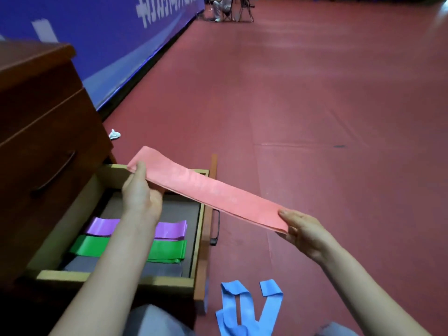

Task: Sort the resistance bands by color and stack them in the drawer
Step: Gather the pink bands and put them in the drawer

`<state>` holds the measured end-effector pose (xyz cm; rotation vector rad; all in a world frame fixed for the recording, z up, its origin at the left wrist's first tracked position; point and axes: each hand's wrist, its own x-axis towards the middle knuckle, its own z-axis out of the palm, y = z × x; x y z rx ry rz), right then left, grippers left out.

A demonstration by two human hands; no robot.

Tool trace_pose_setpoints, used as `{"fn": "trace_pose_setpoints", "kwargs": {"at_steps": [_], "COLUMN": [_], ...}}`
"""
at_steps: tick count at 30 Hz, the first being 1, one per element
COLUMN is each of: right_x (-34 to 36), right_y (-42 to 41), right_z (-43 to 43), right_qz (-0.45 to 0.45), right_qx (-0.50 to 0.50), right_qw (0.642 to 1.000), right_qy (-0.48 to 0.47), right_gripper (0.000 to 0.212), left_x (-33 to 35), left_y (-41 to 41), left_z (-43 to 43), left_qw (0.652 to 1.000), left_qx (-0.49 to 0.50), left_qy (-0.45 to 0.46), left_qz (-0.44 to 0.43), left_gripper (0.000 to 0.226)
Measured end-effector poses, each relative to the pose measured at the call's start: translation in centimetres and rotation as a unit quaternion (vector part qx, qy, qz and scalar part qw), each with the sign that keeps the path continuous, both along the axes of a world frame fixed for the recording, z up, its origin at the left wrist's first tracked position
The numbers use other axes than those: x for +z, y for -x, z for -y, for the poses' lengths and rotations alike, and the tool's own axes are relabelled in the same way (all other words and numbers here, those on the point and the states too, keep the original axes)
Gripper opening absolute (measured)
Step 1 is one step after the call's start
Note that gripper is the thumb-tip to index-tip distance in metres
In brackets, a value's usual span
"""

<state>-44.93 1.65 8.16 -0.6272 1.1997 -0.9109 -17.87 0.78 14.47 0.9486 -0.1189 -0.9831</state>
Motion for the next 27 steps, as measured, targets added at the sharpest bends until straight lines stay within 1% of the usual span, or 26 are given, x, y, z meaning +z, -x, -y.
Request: {"fn": "trace_pose_setpoints", "kwargs": {"at_steps": [3,5,7,9,12,14,16,17,19,20,21,22,23,24,26,27], "right_x": [0.1,-0.1,-0.4,-0.8,-1.0,-1.4,-1.6,-1.9,-2.3,-2.6,-2.9,-3.2,-3.7,-4.3,-5.9,-6.7], "right_y": [-3.3,-5.2,-6.8,-8.3,-10.5,-12.4,-14.3,-15.3,-16.8,-17.9,-19.0,-20.0,-20.9,-21.9,-23.6,-24.1], "right_z": [1.5,2.2,3.0,3.8,5.1,6.2,7.1,7.5,8.3,8.6,8.9,9.3,9.8,10.2,11.0,11.3], "right_qz": [-0.026,-0.036,-0.054,-0.079,-0.142,-0.194,-0.27,-0.333,-0.456,-0.496,-0.52,-0.532,-0.534,-0.532,-0.521,-0.508], "right_qx": [0.034,0.046,0.054,0.057,0.069,0.088,0.112,0.133,0.181,0.205,0.221,0.233,0.242,0.249,0.262,0.262], "right_qw": [0.999,0.998,0.997,0.995,0.987,0.977,0.956,0.931,0.858,0.823,0.796,0.78,0.773,0.774,0.788,0.804], "right_qy": [-0.013,-0.016,-0.014,-0.013,-0.001,0.01,0.038,0.068,0.153,0.188,0.215,0.233,0.241,0.238,0.196,0.165], "right_gripper": [0.013,0.011,0.011,0.009,0.006,0.01,0.013,0.012,0.016,0.017,0.015,0.014,0.015,0.015,0.013,0.018], "left_x": [-2.3,-3.9,-5.2,-6.5,-7.8,-8.8,-9.8,-10.4,-11.3,-11.9,-12.3,-12.9,-13.4,-14.2,-15.7,-16.3], "left_y": [-4.4,-6.8,-8.7,-10.2,-12.1,-13.6,-15.1,-15.9,-17.2,-17.9,-18.6,-19.5,-20.1,-20.9,-22.2,-22.5], "left_z": [0.1,0.2,0.3,0.4,0.8,1.4,2.0,2.3,3.0,3.3,3.6,3.9,4.1,4.3,4.6,4.7], "left_qw": [0.997,0.993,0.989,0.986,0.98,0.975,0.967,0.962,0.953,0.948,0.942,0.936,0.931,0.925,0.904,0.898], "left_qx": [0.026,0.04,0.048,0.052,0.053,0.052,0.044,0.039,0.027,0.026,0.022,0.019,0.014,0.013,-0.017,-0.029], "left_qy": [-0.051,-0.087,-0.117,-0.145,-0.19,-0.216,-0.244,-0.259,-0.283,-0.293,-0.305,-0.318,-0.329,-0.341,-0.375,-0.381], "left_qz": [-0.048,-0.072,-0.075,-0.059,-0.008,0.025,0.058,0.076,0.108,0.122,0.136,0.147,0.155,0.167,0.207,0.22], "left_gripper": [0.016,0.024,0.035,0.038,0.036,0.035,0.035,0.035,0.036,0.035,0.034,0.032,0.03,0.033,0.04,0.042]}}
